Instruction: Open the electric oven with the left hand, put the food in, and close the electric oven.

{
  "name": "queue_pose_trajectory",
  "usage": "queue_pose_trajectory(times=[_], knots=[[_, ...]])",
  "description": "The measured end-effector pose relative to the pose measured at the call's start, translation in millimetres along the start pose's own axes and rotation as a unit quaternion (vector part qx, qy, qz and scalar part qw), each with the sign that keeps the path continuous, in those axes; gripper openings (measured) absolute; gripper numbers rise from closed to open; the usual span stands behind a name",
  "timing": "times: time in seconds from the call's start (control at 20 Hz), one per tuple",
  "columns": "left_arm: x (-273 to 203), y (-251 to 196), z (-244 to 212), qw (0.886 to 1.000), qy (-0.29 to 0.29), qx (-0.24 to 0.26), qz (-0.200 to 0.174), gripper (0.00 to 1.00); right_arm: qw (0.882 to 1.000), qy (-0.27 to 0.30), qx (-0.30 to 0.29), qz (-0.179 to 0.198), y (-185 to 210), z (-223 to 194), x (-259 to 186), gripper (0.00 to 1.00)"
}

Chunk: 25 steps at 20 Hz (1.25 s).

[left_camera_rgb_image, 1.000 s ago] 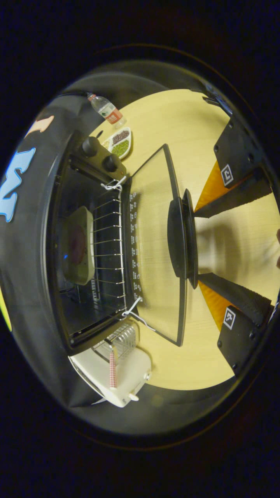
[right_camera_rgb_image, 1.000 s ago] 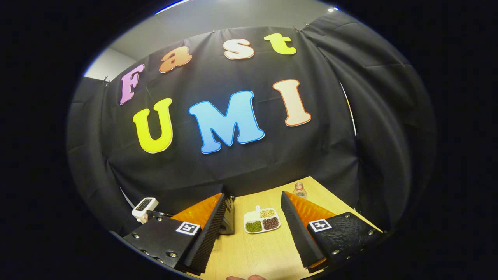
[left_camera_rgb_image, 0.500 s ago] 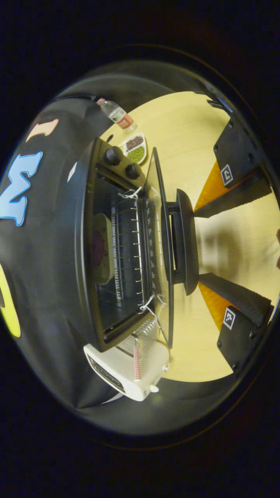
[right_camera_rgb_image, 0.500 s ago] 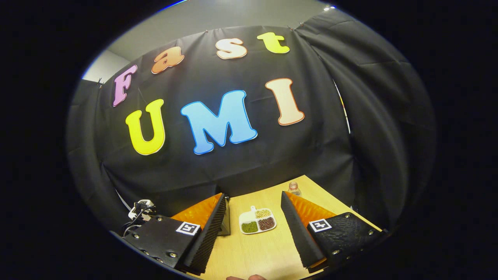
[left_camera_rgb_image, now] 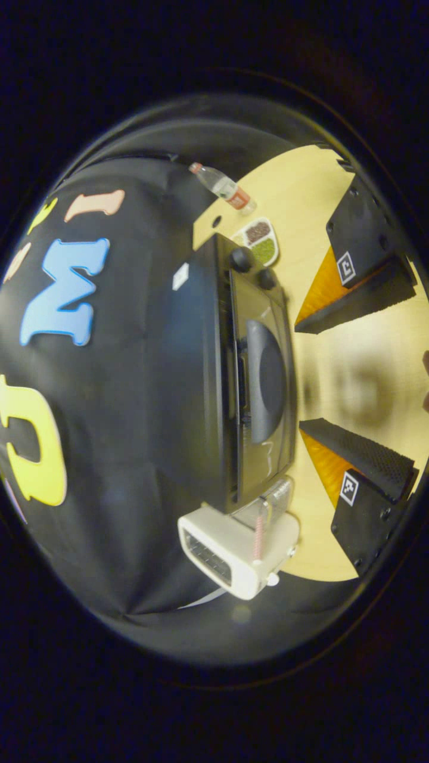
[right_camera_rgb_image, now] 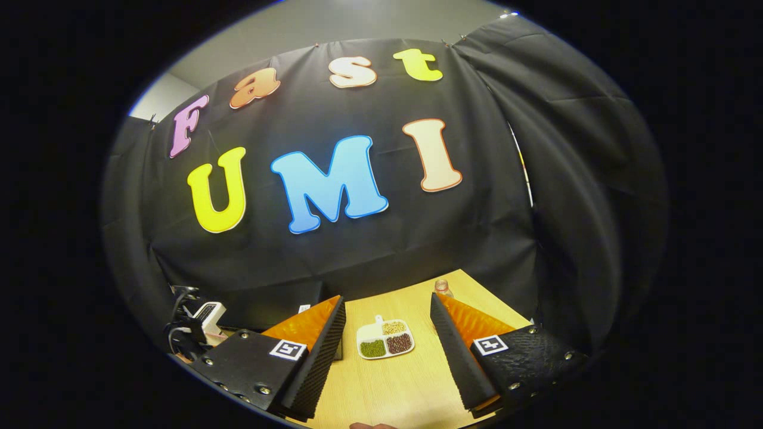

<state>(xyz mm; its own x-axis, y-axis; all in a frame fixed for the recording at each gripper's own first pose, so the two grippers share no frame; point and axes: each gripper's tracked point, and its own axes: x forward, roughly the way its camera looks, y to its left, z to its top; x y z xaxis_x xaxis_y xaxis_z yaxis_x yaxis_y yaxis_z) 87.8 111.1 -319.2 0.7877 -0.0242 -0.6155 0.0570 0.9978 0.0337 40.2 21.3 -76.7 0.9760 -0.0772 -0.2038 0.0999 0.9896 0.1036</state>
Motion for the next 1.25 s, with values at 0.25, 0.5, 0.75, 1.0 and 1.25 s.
queue_pose_trajectory(times=[0.25, 0.5, 0.75, 1.0, 1.25], knots=[[-110, -10, 96, 0.983, -0.179, -0.003, 0.035, 1.0, 0.998, -0.042, -0.049, 0.014, 26, 23, -6, 0.86], [-221, -44, 169, 0.957, -0.288, 0.001, 0.035, 1.0, 0.992, -0.085, -0.062, 0.064, 78, 58, -32, 0.87], [-273, -62, 186, 0.951, -0.31, 0.001, 0.017, 1.0, 0.989, -0.097, -0.064, 0.087, 105, 69, -48, 0.87], [-275, -53, 182, 0.952, -0.305, 0.009, 0.022, 1.0, 0.99, -0.101, -0.066, 0.078, 113, 66, -55, 0.87], [-275, -40, 177, 0.954, -0.299, 0.002, 0.005, 1.0, 0.99, -0.103, -0.064, 0.076, 131, 65, -60, 0.87]])
